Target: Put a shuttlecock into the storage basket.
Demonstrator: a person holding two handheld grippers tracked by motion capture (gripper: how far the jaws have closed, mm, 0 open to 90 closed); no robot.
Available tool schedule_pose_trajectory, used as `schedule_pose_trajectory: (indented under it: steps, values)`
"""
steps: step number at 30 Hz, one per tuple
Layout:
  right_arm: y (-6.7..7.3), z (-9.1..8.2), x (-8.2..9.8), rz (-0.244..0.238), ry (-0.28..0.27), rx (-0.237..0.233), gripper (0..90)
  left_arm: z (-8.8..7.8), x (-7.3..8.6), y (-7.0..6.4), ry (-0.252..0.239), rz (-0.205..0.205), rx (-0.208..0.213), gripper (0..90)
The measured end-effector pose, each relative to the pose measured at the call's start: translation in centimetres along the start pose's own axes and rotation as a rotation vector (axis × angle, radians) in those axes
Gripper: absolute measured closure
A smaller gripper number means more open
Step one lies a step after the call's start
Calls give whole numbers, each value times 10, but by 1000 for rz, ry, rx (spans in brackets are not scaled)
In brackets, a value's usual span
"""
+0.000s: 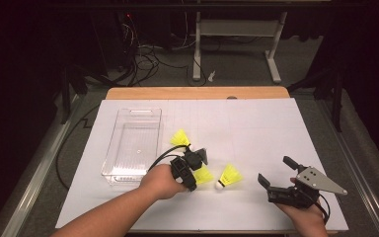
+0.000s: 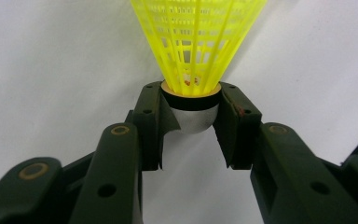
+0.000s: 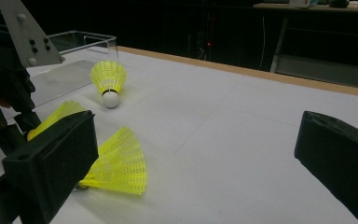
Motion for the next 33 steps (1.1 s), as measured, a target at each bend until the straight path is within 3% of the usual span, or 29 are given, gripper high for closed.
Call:
schedule_pose_trajectory:
  steps: [20, 33]
  values:
    - [2, 2, 1, -6, 7, -3, 1, -17, 15, -1, -27, 1, 51, 647]
    - [3, 3, 2, -11, 12, -5, 1, -31, 37, 2, -53, 25, 63, 647]
Point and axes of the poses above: each handheld gripper's, and its own axes: z roughly forward along the jaws, x roughly out of its underside, y roughly to its left, the point moved 9 cm from there along z, roughly forward along the jaws, and after that the axes turned 6 degrees about -z, right-handed, at the moved point
